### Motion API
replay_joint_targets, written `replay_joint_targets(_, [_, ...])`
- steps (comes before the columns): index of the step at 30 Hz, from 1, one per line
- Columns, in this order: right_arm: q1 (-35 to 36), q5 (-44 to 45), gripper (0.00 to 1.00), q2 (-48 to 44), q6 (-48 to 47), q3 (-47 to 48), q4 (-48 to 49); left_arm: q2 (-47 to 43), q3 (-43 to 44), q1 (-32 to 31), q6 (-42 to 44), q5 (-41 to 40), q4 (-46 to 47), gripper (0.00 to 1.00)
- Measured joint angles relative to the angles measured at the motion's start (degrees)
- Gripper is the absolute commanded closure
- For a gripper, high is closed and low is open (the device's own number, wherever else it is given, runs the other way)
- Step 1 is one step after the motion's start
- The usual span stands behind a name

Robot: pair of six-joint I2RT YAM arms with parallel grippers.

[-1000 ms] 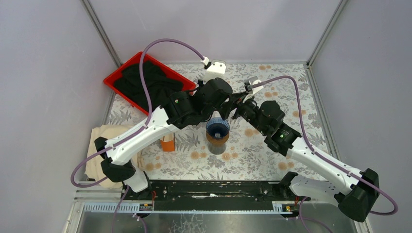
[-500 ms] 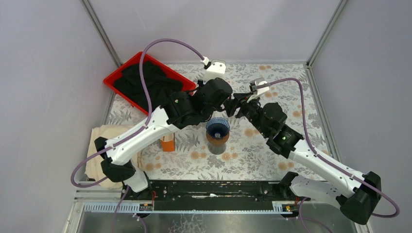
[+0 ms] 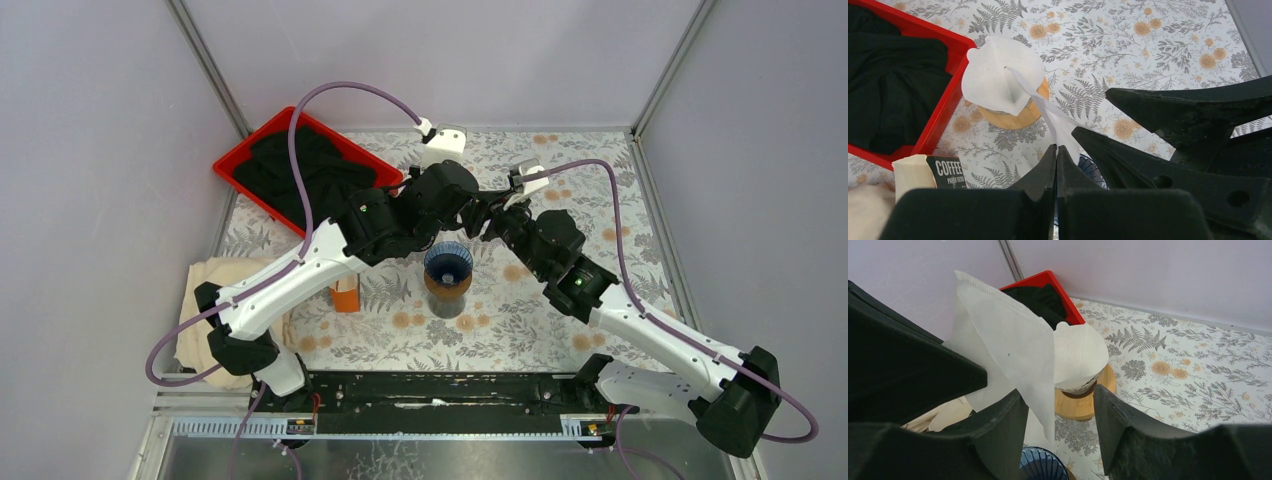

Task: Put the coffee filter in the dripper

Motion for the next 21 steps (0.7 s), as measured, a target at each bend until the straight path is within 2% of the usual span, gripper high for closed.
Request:
replay_joint_targets(4, [0.0, -0.04, 0.59, 0.11, -0.68, -0.15, 1.27, 0.0, -0.02, 0.0, -0.39, 0.79, 0.04, 1.0])
replay_joint_targets(8, [0.0, -0.11, 0.8, 0.11, -1.38, -0.15, 1.33, -0.02, -0.68, 0.04, -0.87, 1.05, 0.17, 0.99])
replay_joint_targets(12, [0.0, -0.22, 0.96, 0.04, -1.66, -0.15, 0.9, -0.11, -1.75, 0.15, -1.22, 1.05, 0.17, 0.94])
replay_joint_targets(14, [0.0, -0.26, 1.0, -0.11, -1.62, -0.09, -0.37, -0.17, -2.1, 0.42, -1.29, 1.07, 0.15, 0.9])
replay_joint_targets(21, [0.0, -1.68, 1.0, -0.13, -0.5, 4.22, -9.38, -1.55, -3.78, 0.42, -1.51, 1.44, 0.55, 0.67])
